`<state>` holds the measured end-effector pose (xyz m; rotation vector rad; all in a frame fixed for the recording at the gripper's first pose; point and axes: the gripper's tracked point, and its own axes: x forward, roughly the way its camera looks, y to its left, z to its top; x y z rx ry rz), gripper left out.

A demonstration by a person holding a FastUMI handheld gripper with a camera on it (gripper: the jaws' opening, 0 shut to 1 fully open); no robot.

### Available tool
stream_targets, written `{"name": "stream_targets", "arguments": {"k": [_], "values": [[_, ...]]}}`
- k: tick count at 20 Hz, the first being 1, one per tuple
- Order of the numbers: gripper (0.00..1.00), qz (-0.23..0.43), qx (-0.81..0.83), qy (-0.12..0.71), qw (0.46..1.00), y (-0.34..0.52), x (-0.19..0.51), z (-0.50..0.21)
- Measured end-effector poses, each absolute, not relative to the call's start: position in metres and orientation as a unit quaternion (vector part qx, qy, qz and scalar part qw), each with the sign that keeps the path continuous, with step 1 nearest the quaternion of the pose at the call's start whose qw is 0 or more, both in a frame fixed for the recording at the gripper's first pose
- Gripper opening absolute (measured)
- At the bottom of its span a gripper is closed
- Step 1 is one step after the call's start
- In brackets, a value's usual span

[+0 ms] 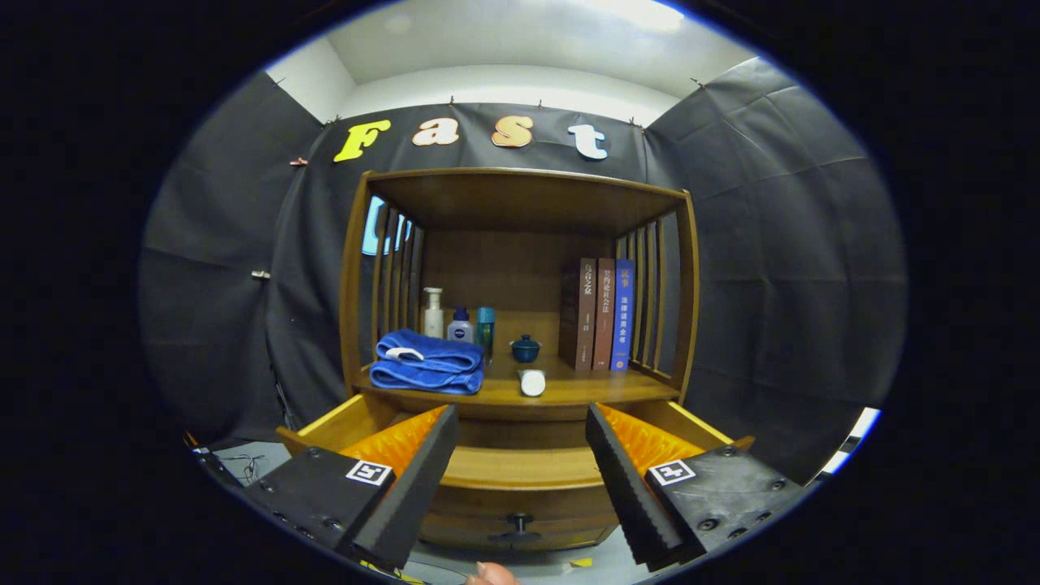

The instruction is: Pull open the drawer, take out the items inside it, and place them on the countertop above the cabinet.

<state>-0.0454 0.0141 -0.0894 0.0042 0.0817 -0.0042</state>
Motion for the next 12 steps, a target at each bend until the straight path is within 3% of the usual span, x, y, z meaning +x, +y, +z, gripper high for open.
{"name": "stream_targets", "arguments": {"k": [12], "values": [[0.99, -0.027, 0.017, 0.101, 0.994, 0.003, -0.060, -0.222]]}}
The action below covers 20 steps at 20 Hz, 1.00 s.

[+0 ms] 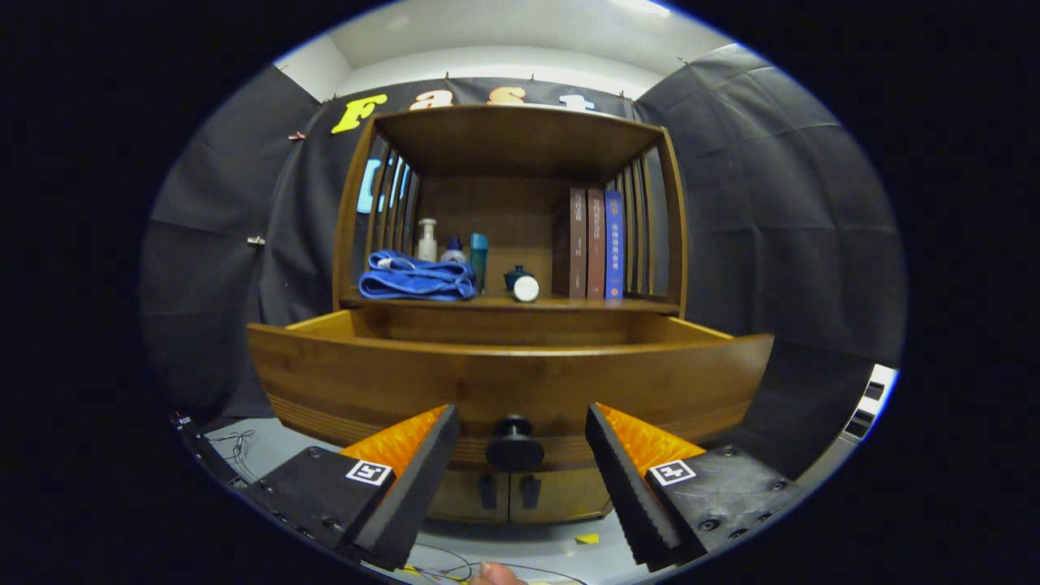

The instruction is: Pull open the drawer, take out the items inside it, and place them on the countertop above the cabinet.

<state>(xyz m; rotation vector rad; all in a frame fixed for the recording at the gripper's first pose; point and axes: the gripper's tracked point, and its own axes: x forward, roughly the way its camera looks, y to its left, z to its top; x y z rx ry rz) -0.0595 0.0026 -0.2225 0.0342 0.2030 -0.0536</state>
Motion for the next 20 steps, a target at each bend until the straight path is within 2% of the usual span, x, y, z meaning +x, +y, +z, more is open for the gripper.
{"name": "stream_targets", "arguments": {"k": [14, 20], "values": [[0.98, -0.002, 0.021, 0.124, 0.992, 0.016, -0.033, -0.234], [0.99, 0.002, 0.025, 0.121, 0.992, 0.016, 0.003, -0.229]]}}
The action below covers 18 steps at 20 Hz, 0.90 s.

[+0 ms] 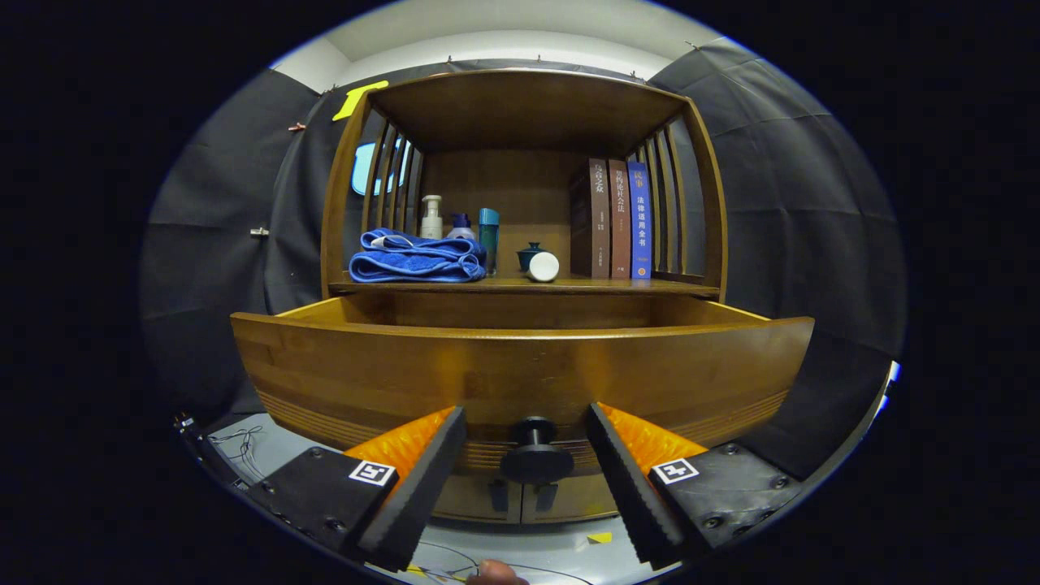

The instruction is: Pull open the drawer, take out the items inside it, and place them on the countertop above the cabinet.

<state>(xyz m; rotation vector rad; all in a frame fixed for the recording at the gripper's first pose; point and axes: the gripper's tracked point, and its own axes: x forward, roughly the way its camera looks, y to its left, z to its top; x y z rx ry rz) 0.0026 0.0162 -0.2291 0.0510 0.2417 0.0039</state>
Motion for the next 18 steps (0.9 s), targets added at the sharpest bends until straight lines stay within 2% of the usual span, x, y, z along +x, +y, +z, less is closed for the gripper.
{"name": "stream_targets", "arguments": {"k": [18], "values": [[0.99, 0.008, 0.032, 0.132, 0.991, 0.019, 0.121, -0.245]]}}
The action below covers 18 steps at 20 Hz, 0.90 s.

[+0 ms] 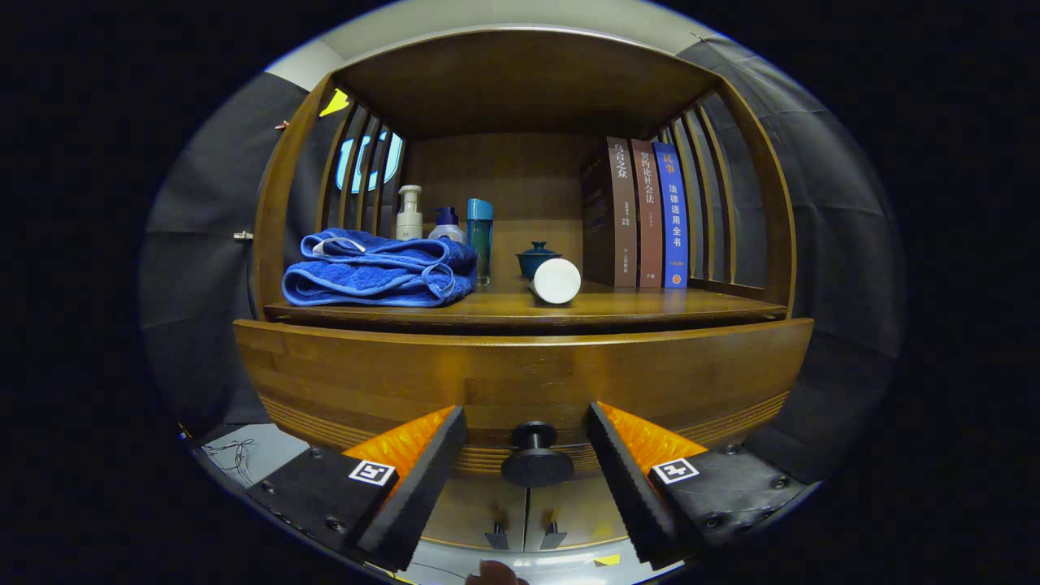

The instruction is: Pull open the drawer, take out the items inside it, and place them on the countertop above the cabinet.

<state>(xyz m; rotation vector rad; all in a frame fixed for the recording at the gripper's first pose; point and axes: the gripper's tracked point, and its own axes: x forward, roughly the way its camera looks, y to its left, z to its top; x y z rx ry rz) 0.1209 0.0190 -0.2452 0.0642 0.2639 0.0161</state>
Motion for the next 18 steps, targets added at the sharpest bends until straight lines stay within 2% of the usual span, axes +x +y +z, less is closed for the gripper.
{"name": "stream_targets", "arguments": {"k": [10, 18], "values": [[0.99, 0.005, 0.043, 0.132, 0.990, 0.017, 0.139, -0.246], [0.99, 0.005, 0.030, 0.125, 0.992, 0.012, 0.124, -0.229]]}}
